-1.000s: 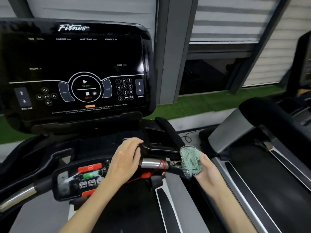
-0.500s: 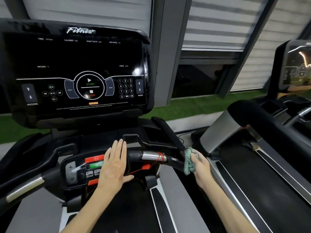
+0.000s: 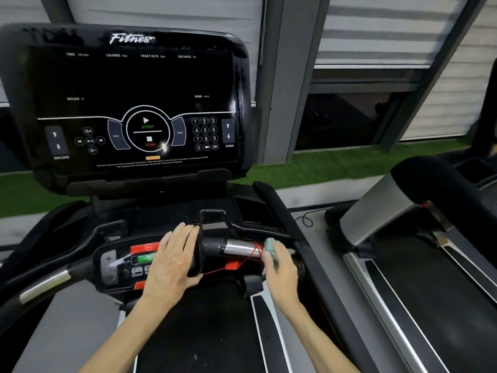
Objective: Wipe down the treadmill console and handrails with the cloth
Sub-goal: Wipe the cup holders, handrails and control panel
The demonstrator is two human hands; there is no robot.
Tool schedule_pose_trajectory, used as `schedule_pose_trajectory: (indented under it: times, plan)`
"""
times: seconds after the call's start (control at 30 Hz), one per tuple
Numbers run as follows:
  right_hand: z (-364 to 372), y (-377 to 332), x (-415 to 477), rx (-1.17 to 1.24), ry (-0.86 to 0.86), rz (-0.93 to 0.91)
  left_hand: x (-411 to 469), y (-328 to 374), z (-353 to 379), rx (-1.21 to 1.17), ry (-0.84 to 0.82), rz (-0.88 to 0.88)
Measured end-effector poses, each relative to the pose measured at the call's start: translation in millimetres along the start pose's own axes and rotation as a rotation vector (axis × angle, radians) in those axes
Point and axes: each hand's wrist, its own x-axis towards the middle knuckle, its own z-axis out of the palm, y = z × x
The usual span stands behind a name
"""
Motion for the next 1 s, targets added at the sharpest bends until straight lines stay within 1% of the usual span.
schedule_pose_trajectory:
  times: [0.07, 0.17, 0.2, 0.23, 0.3, 0.4, 0.43, 0.47, 0.53, 0.6, 0.67, 0.8, 0.9, 0.93, 1.0]
  plan:
    - [3.7, -3.6, 0.4, 0.025, -0.066, -0.114, -0.7, -1.0, 1.0, 0.010, 0.006, -0.001]
    - [-18.4, 12.6, 1.7, 0.037, -0.134, -0.202, -1.2, -2.2, 2.5, 0.018, -0.001, 0.005]
    - [-27.0, 24.1, 0.5, 0.010, -0.116, -0.200, -1.1, -2.1, 3.1, 0.022, -0.004, 0.002]
    - [-34.8, 35.9, -2.0, -0.018, -0.078, -0.158, -0.9, -1.6, 3.5, 0.023, -0.009, -0.002]
    - [-40.9, 54.4, -6.5, -0.052, 0.015, -0.036, -0.4, 0.3, 3.8, 0.011, -0.008, -0.008]
    - [-24.4, 43.7, -5.8, -0.057, 0.124, 0.117, -0.8, 2.6, 3.3, -0.020, 0.001, -0.020]
    - [-16.9, 31.9, -5.9, -0.031, 0.135, 0.125, -1.1, 2.7, 3.3, -0.022, 0.001, -0.024]
    - [-10.2, 19.6, -7.2, -0.012, 0.117, 0.083, -1.0, 2.4, 3.1, -0.018, 0.002, -0.024]
    - [-2.2, 2.3, -10.6, -0.012, 0.013, -0.083, 0.5, 1.1, 2.9, -0.008, 0.010, -0.016]
    - [-8.1, 5.7, -10.9, -0.006, -0.086, -0.177, 1.5, 0.5, 3.0, 0.006, 0.005, -0.013]
    - [-23.4, 24.2, -10.7, -0.001, -0.111, -0.164, 0.5, 0.5, 4.4, 0.023, 0.001, -0.016]
    - [-44.4, 56.0, -16.4, -0.060, 0.002, 0.040, -1.4, 4.4, 3.9, 0.036, 0.000, -0.023]
    - [-26.0, 40.9, -6.9, -0.055, 0.073, 0.127, -0.8, 6.9, 2.0, 0.040, 0.008, -0.038]
    - [-17.7, 28.0, -2.6, -0.037, 0.076, 0.108, -0.6, 7.2, 0.8, 0.039, 0.012, -0.040]
    - [-3.7, -0.3, 2.7, -0.027, -0.011, -0.054, -0.4, 6.5, -0.3, 0.041, 0.017, -0.035]
